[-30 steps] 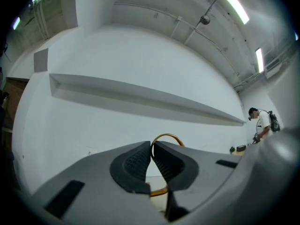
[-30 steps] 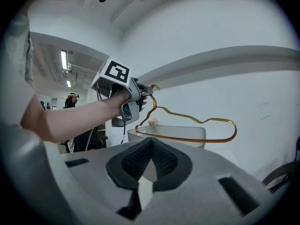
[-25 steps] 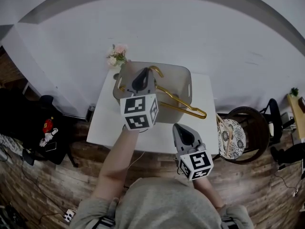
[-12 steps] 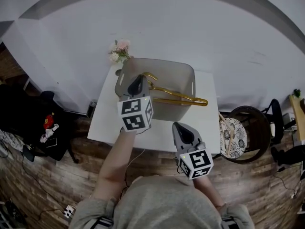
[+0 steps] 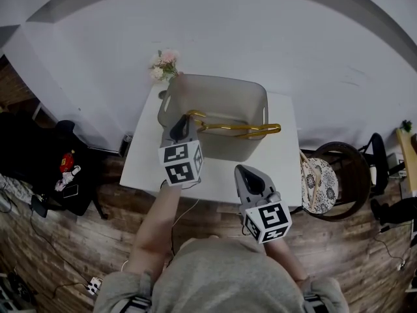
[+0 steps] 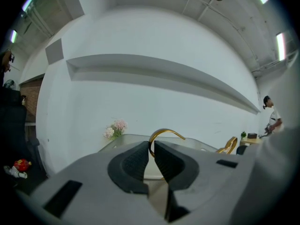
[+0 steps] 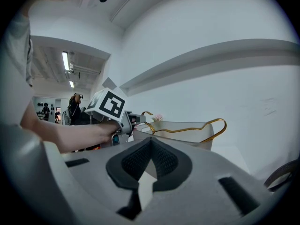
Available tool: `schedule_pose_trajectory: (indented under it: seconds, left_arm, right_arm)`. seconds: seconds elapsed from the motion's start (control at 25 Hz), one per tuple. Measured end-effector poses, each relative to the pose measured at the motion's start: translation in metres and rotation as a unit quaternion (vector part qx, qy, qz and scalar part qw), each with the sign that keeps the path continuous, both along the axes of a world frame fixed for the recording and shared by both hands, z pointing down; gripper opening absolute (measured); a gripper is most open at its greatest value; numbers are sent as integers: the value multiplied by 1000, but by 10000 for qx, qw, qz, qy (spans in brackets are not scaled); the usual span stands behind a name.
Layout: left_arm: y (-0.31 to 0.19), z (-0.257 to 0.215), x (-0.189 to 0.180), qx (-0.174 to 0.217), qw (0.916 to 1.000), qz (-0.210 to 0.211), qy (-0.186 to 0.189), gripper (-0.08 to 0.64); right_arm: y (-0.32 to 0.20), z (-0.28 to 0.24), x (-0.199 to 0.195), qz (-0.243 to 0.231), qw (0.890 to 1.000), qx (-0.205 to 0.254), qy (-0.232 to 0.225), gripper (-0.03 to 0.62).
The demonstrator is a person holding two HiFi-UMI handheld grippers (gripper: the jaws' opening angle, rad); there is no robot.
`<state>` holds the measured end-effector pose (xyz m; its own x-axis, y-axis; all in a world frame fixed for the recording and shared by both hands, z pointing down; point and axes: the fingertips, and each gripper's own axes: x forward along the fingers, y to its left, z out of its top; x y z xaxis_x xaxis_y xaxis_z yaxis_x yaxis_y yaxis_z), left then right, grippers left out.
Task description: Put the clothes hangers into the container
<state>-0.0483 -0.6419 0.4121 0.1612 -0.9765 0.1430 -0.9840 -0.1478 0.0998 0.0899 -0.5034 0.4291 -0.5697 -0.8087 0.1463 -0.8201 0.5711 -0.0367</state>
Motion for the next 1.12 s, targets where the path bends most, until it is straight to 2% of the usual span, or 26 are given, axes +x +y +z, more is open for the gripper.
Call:
schedule_pose_trajectory:
  seconds: [0.4, 0.72, 0.92, 1.0, 1.12]
  left_arm:
    - [16, 30, -11, -305, 9994, -132, -78, 21]
    - [22, 34, -6, -282, 9995, -31, -157, 23]
    - [28, 30, -5, -252, 9996, 57, -68, 26]
    - [32, 28, -4, -239, 9996, 139, -5, 73]
    - [41, 25, -4, -210, 9996, 203, 56, 80]
  right_arm:
    - [9, 2, -5, -38, 10000, -26, 7, -2]
    - [16, 0, -4, 28, 10000, -19, -7, -2]
    - [24, -3, -3, 94, 10000, -16, -6, -2]
    - [28, -4, -4, 119, 9999, -29, -6, -2]
    - [37, -6, -6, 139, 9999, -48, 2, -2]
